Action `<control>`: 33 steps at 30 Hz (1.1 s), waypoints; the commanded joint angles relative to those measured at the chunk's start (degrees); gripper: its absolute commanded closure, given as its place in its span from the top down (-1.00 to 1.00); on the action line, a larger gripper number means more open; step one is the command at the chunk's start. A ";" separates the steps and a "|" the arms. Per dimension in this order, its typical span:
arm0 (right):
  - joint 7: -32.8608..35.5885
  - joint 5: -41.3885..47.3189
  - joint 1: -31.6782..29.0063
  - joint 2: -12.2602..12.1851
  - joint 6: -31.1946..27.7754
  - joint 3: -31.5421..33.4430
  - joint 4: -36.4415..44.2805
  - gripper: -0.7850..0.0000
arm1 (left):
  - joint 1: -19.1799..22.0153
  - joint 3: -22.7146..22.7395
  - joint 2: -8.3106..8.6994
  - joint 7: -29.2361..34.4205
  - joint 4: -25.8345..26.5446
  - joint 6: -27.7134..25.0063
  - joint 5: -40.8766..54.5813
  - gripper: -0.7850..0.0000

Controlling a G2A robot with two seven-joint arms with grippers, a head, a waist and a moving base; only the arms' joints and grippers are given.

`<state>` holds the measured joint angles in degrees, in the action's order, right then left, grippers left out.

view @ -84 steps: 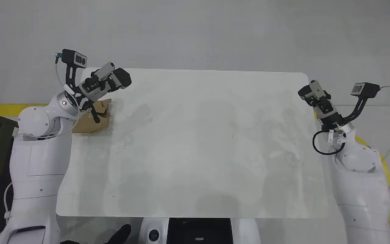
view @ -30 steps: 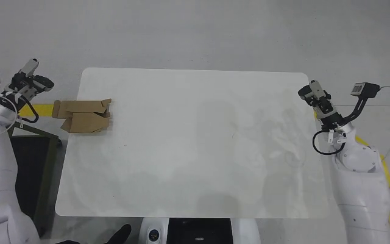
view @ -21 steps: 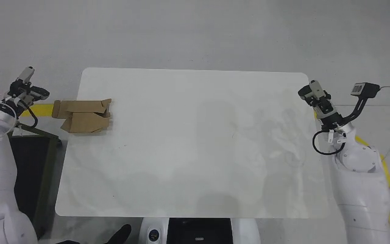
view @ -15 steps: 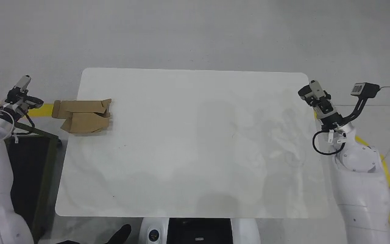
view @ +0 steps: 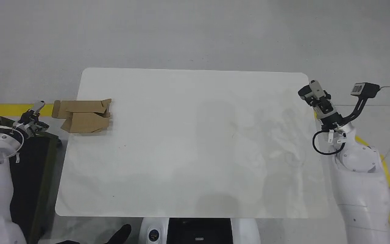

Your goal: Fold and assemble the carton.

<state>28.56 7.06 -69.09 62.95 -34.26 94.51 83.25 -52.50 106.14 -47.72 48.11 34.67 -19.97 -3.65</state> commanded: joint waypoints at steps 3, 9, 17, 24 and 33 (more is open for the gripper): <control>0.00 0.00 0.00 0.00 0.00 0.00 0.00 1.00 | 0.51 -1.59 -0.51 0.39 -0.55 -0.33 1.17 1.00; 0.00 0.00 0.00 0.00 0.00 0.00 0.00 1.00 | 1.81 -3.94 -1.21 2.13 -0.96 -0.39 3.11 1.00; 0.00 0.00 0.00 0.00 0.00 0.00 0.00 1.00 | 4.25 -6.13 -1.87 1.24 -2.59 1.01 4.80 -1.00; 0.00 0.00 0.00 0.00 0.00 0.00 0.00 1.00 | 5.77 -6.95 -2.11 1.09 -4.46 1.55 6.67 -1.00; 0.00 0.00 0.00 0.00 0.00 0.00 0.00 1.00 | 7.29 -6.36 -2.21 5.04 -3.27 1.48 12.93 -1.00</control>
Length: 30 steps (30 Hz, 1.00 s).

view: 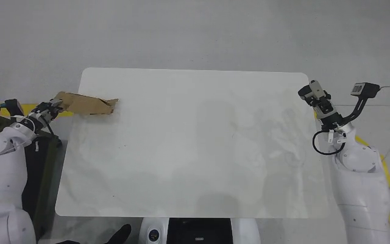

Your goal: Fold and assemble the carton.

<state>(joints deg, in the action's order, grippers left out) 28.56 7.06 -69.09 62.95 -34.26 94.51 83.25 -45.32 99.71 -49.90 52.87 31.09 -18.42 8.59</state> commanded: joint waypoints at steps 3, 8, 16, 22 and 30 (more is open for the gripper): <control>0.00 0.00 0.00 0.00 0.00 0.00 0.00 1.00 | 0.63 0.42 -0.12 0.70 1.98 -0.57 3.32 -1.00; 0.00 0.00 0.00 0.00 0.00 0.00 0.00 1.00 | 1.33 0.09 -0.59 0.47 6.43 -3.70 7.19 -1.00; 0.00 0.00 0.00 0.00 0.00 0.00 0.00 1.00 | 4.07 -2.68 -2.31 -0.03 14.19 -0.49 16.58 -1.00; 0.00 0.00 0.00 0.00 0.00 0.00 0.00 1.00 | 6.58 -7.87 -3.56 -0.45 16.84 -1.43 16.16 -1.00; 0.00 0.00 0.00 0.00 0.00 0.00 0.00 1.00 | 11.08 -16.52 -5.70 2.88 16.79 -2.27 15.12 -1.00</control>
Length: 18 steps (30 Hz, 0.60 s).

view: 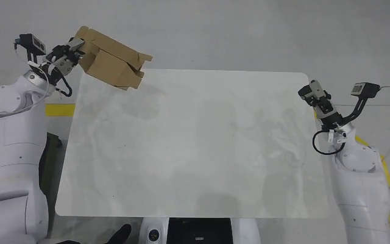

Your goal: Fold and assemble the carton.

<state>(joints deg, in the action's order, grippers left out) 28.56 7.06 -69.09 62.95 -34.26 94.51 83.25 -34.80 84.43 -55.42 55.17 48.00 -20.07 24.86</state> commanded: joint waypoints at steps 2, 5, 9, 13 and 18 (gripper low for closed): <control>0.00 0.00 0.00 0.00 0.00 0.00 0.00 1.00 | 1.79 -3.21 -0.79 1.26 -0.70 -0.58 -0.86 -1.00; 0.00 0.00 0.00 0.00 0.00 0.00 0.00 1.00 | 3.43 -6.29 -1.67 3.18 -1.10 -1.17 -1.08 -1.00; 0.00 0.00 0.00 0.00 0.00 0.00 0.00 1.00 | 4.90 -9.58 -2.92 5.60 -0.77 -2.35 0.95 -1.00; 0.00 0.00 0.00 0.00 0.00 0.00 0.00 1.00 | 5.25 -12.26 -3.90 10.57 0.34 -4.16 3.68 -1.00; 0.00 0.00 0.00 0.00 0.00 0.00 0.00 1.00 | 5.58 -14.44 -4.51 14.93 0.61 -4.98 4.68 -1.00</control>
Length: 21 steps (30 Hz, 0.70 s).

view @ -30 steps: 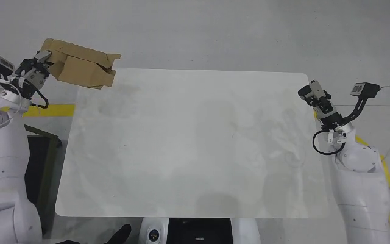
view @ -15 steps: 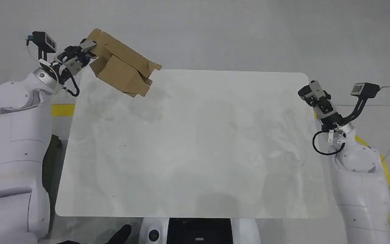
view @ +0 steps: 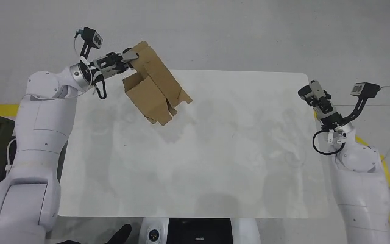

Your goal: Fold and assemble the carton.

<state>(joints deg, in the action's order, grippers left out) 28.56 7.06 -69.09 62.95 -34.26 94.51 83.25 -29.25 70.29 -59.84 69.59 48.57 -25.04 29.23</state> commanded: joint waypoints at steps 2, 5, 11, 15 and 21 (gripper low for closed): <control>0.00 0.00 0.00 0.00 0.00 0.00 0.00 1.00 | -0.08 -0.72 -0.21 1.37 0.00 -0.17 0.56 -1.00; 1.31 1.16 -0.20 0.10 0.80 -1.25 0.96 1.00 | -0.44 -0.92 -0.23 2.69 0.08 0.03 1.24 -1.00; 17.08 9.34 5.11 0.07 4.30 -7.49 0.50 1.00 | -1.17 -0.74 -0.06 4.70 0.13 0.79 2.18 -1.00; 24.17 13.42 8.84 0.25 5.49 -10.98 -3.52 1.00 | -1.54 -0.90 -0.08 5.43 0.65 1.06 2.72 -1.00; 32.78 19.34 13.20 0.82 5.21 -15.94 -7.50 1.00 | -1.96 -2.07 -0.28 8.02 2.90 1.29 2.88 -1.00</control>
<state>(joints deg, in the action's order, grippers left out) 60.12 24.96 -56.58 63.65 -29.01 79.27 76.41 -31.21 68.50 -60.09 77.36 50.98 -23.20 32.66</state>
